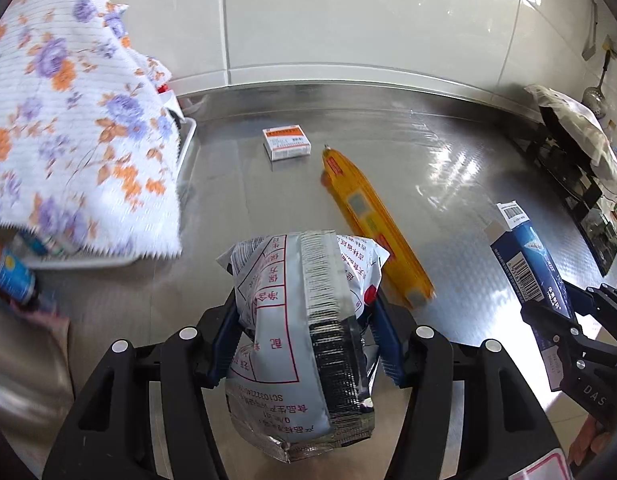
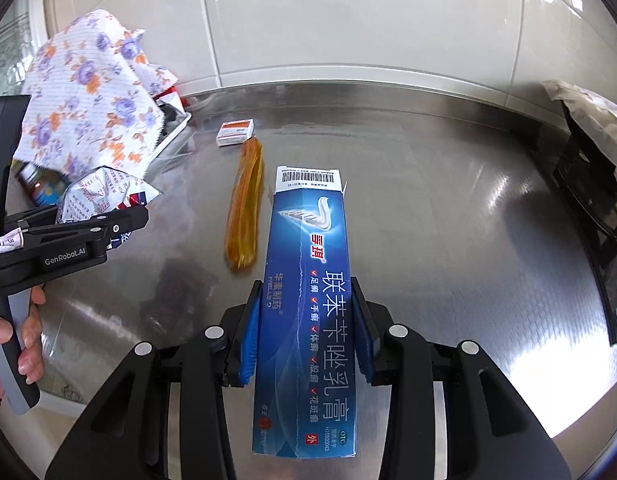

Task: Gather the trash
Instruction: 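Carry the snack bag with the left tool while the right tool carries the toothpaste box to the bin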

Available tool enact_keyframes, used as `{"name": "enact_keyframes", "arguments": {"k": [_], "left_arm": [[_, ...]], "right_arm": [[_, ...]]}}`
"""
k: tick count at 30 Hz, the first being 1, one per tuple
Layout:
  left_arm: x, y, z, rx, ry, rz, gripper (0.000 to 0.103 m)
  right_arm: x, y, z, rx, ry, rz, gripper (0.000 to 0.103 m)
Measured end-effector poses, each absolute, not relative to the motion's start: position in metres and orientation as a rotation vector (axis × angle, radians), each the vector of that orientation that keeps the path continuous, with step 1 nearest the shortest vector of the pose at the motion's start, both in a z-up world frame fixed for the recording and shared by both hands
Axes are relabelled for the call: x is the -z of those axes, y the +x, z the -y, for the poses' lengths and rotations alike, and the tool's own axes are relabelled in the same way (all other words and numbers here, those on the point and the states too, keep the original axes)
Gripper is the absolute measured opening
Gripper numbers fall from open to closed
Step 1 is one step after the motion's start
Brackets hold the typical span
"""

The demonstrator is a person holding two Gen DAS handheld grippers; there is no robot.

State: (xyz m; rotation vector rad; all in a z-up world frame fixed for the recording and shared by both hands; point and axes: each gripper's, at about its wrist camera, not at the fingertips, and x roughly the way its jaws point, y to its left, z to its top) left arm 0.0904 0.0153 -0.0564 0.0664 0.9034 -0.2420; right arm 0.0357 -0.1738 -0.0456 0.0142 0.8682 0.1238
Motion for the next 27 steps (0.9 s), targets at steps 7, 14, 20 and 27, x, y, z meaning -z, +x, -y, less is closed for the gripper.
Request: {"name": "enact_keyframes", "arguments": {"k": [7,14,20,27], "left_arm": [[0.048,0.04,-0.017,0.188,0.051,-0.894,0.058],[0.038,-0.036,-0.003,0.149,0.05,-0.879,0.058],[0.051,-0.106,0.012,0.153,0.051,-0.92,0.058],[0.09,-0.154,0.024,0.195,0.088,-1.021,0.058]], "right_arm": [[0.036,-0.013,0.186,-0.169,0.019,-0.846,0.041],[0.027,-0.072,0.196,-0.244,0.001,-0.827,0.041],[0.034,-0.128,0.202,-0.315,-0.013,-0.848,0.041],[0.065,-0.185,0.202,-0.39,-0.01,-0.933,0.041]]}}
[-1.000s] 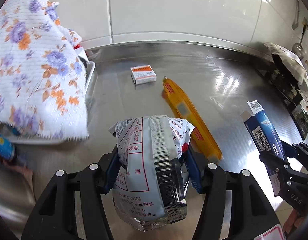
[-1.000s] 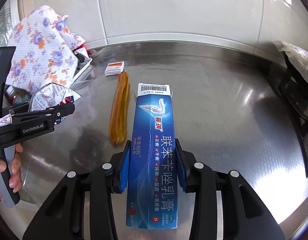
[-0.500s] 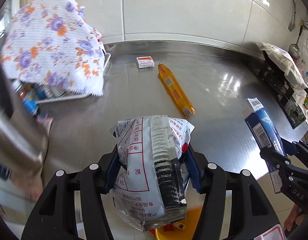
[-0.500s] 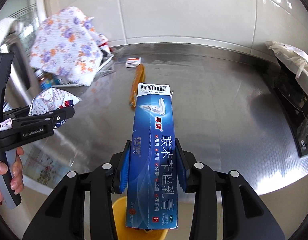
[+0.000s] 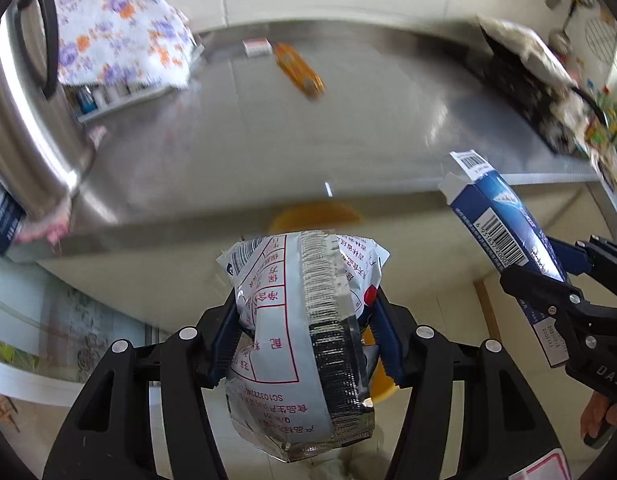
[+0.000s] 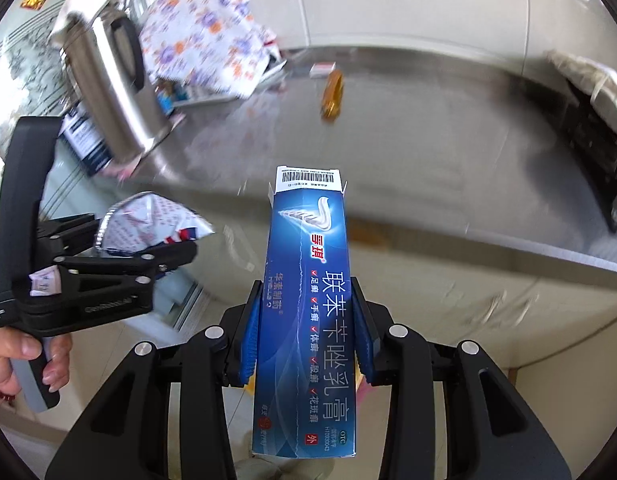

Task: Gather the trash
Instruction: 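Carry the snack bag with the left tool while the right tool carries the toothpaste box to the bin, then open the left tool over the bin while the right tool releases the toothpaste box into it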

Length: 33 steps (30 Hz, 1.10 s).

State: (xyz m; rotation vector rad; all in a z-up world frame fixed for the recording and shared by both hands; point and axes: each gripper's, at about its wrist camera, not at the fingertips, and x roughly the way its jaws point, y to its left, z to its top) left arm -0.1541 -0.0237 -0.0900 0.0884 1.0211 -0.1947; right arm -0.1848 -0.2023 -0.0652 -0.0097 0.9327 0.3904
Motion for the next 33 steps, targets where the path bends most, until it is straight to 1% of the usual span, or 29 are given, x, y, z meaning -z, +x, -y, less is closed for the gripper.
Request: {"name": "enact_keyframes", "arguments": {"k": [6,9,13,18,22,27,33], "left_arm": [[0.143,-0.171,0.025,0.283,0.093,-1.135,0.058],[0.181,-0.172,0.025,0.342,0.119,-1.193,0.058],[0.235,-0.166,0.026,0.383,0.141,-1.281,0.058],[0.298,-0.145,0.026,0.386,0.146,-1.379,0.058],[0.331,-0.128,0.025,0.39,0.157,-1.416,0.058],[0.362,-0.124,0.027,0.387,0.153,-1.454,0.058],[0.379,-0.124,0.031,0.393,0.153,-1.484,0.059]], "right_arm": [[0.111,-0.213,0.201,-0.414,0.003,-1.053,0.041],[0.145,-0.217,0.201,-0.422,-0.002,-1.131,0.041],[0.203,-0.205,0.197,-0.407,-0.015,-1.267,0.041],[0.266,-0.183,0.185,-0.386,-0.038,-1.369,0.041],[0.313,-0.163,0.177,-0.383,-0.026,-1.445,0.041],[0.344,-0.151,0.177,-0.373,-0.015,-1.488,0.041],[0.35,-0.139,0.183,-0.39,0.006,-1.49,0.043]]}}
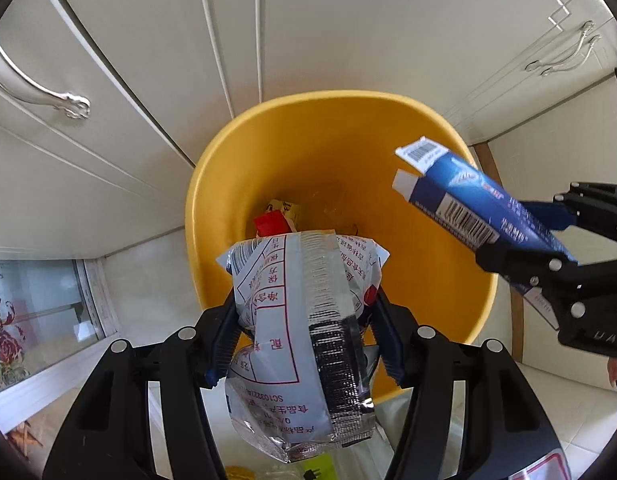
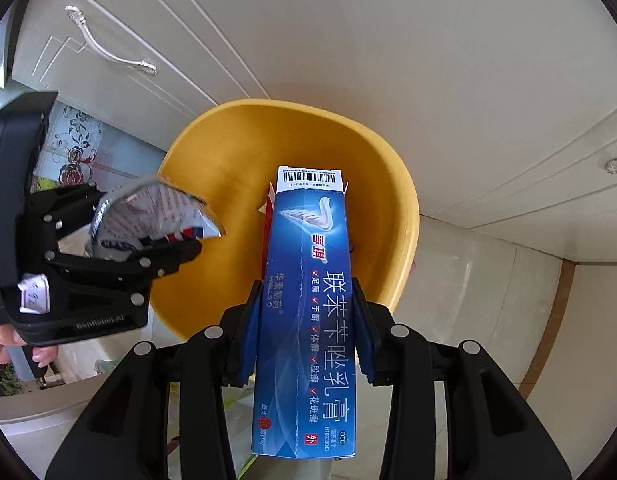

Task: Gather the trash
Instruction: 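Open the left tool over the bin while the right tool releases the toothpaste box into it, then raise both open tools from the bin back over the counter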

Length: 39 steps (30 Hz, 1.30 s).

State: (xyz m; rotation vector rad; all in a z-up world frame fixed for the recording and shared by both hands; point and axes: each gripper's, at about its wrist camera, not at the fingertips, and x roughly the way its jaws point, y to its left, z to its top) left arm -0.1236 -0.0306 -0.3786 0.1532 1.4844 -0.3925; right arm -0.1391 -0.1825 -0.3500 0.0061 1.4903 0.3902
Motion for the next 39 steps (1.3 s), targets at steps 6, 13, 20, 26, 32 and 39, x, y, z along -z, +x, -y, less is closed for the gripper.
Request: {"name": "enact_keyframes", "arguments": {"k": [6,13,20,26,32,39], "left_arm": [[0.381,-0.119,0.027,0.393,0.131,-1.485,0.07],[0.374,-0.12,0.036,0.4,0.129,-1.47,0.071],[0.358,-0.126,0.041,0.388,0.137,-1.457,0.071],[0.326,-0.135,0.033,0.365,0.122,-1.421,0.071],[0.266,-0.157,0.031,0.326,0.096,-1.338,0.071],[0.182,-0.186,0.028,0.262,0.032,-1.199,0.071]], "right_arm": [[0.347,-0.135,0.191,-0.374,0.034,-1.47,0.065],[0.344,-0.134,0.195,-0.357,0.045,-1.463,0.065],[0.326,-0.143,0.204,-0.351,0.057,-1.441,0.065],[0.292,-0.154,0.21,-0.358,0.079,-1.395,0.065],[0.236,-0.171,0.218,-0.369,0.088,-1.307,0.065],[0.154,-0.189,0.221,-0.373,0.053,-1.155,0.065]]}}
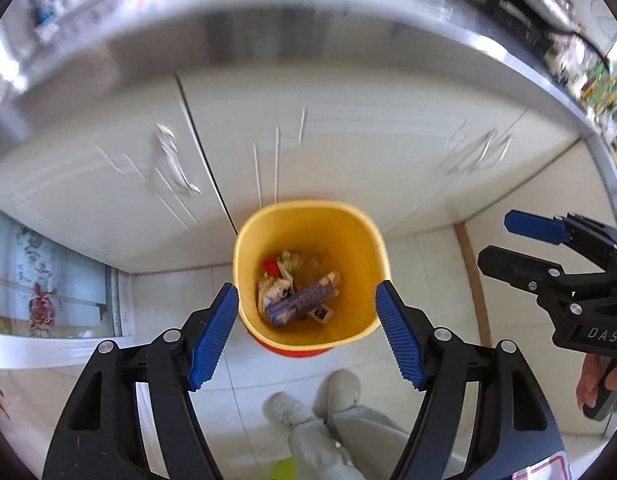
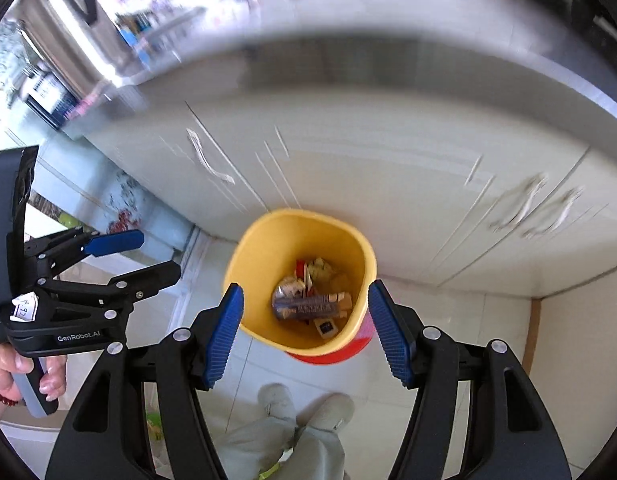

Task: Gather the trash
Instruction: 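Raise both open tools from the bin back over the counter, then grasp the white-orange medicine box with the left tool while the right tool grasps the orange sausage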

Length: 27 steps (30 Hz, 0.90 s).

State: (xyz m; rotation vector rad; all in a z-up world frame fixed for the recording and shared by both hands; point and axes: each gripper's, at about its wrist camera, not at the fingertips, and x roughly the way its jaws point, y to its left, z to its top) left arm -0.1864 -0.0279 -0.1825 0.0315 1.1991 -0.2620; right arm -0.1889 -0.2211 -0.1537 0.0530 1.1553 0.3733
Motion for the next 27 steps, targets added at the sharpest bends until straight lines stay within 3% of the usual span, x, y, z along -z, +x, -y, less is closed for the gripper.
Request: {"name": "enact_keyframes", "arguments": {"k": [12,19,27], "left_arm": [[0.088,-0.15,0.02,0.205,0.018,-0.991,0.072],[0.05,-0.082,0.007,0.192,0.041,-0.914,0.072],[0.041,0.023,-0.014,0.214,0.061,-0.898,0.073]], "right_arm": [[0.054,-0.163,0.233,-0.341,0.097,-0.942,0.066],[0.031,-0.105,0.205,-0.334,0.069,-0.862,0.066],[0.029,-0.013,0.169,-0.309,0.081,-0.822,0.068]]}}
